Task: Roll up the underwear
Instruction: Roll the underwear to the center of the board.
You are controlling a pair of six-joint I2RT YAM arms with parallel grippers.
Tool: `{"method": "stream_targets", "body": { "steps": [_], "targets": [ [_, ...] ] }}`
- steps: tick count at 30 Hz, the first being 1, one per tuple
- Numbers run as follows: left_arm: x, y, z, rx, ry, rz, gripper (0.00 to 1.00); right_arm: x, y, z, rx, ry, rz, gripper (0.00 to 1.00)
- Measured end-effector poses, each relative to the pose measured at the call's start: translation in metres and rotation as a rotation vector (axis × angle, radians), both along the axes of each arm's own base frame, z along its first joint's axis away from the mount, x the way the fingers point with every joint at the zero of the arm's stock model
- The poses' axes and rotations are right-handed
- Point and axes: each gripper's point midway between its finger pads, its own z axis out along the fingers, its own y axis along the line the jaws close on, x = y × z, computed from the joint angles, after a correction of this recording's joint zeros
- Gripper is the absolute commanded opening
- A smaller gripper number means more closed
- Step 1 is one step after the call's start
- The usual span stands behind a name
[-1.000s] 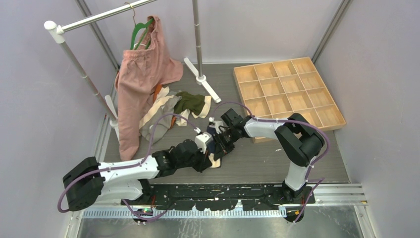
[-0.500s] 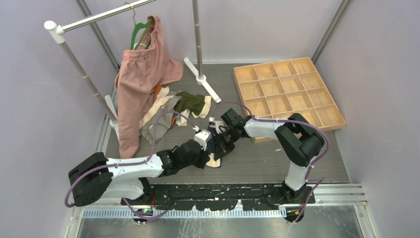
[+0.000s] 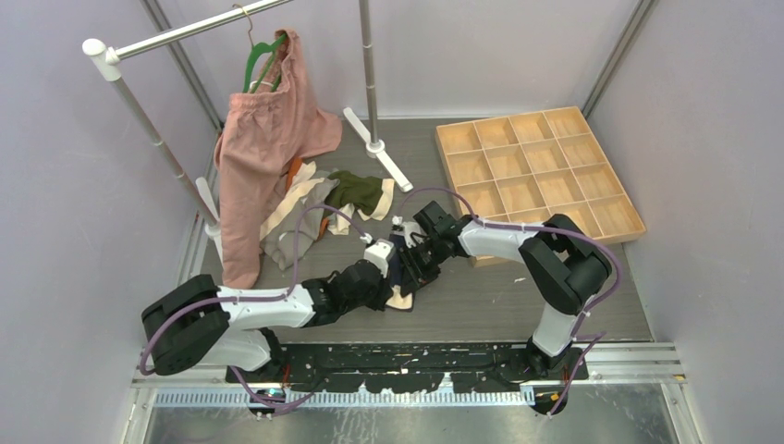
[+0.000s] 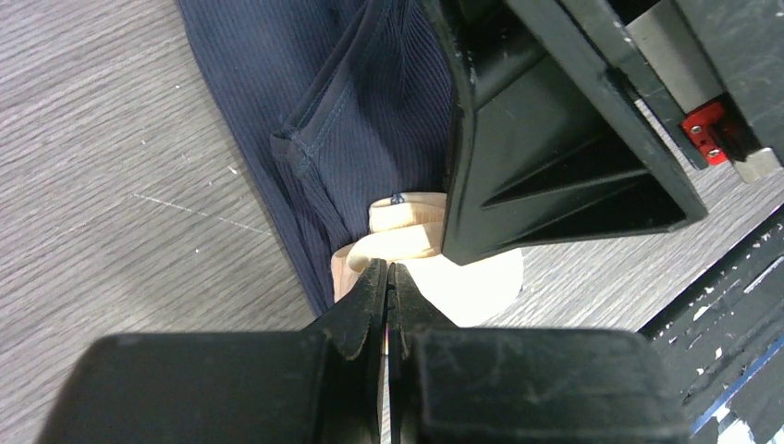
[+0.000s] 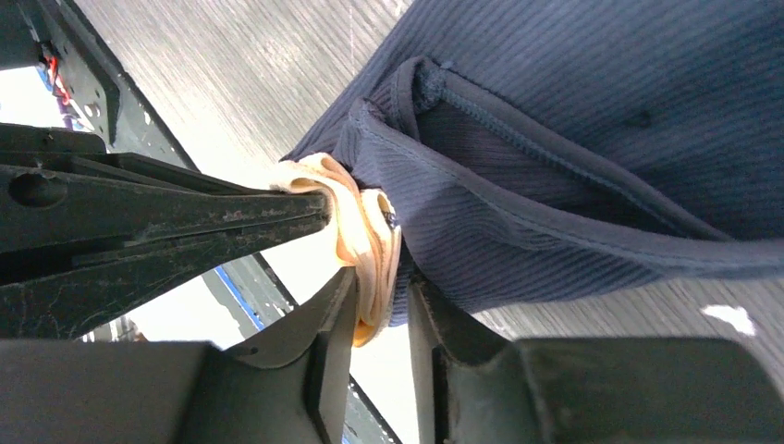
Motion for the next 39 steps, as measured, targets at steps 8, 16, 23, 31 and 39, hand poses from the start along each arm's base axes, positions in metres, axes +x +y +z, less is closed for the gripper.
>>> {"method": "stream_targets", "body": {
  "steps": [8, 16, 23, 31, 39],
  "targets": [
    [0.003, -0.005, -0.002, -0.019, 0.009, 0.020, 0.01, 0.003, -0.008, 0.007, -0.023, -0.043, -0.030, 0.38],
    [0.004, -0.005, -0.002, -0.024, 0.011, 0.028, 0.01, 0.009, -0.018, 0.010, -0.064, -0.101, -0.079, 0.33],
    [0.004, -0.005, -0.002, -0.033, 0.016, 0.041, 0.01, 0.015, -0.028, 0.000, -0.127, -0.133, -0.117, 0.38],
    [0.004, -0.005, -0.003, -0.059, 0.012, 0.048, 0.01, 0.026, -0.043, 0.015, -0.125, -0.284, -0.184, 0.53],
    [0.007, -0.006, -0.005, -0.089, 0.017, 0.069, 0.01, 0.046, -0.049, 0.066, 0.055, -0.605, -0.252, 0.63]
  ]
}}
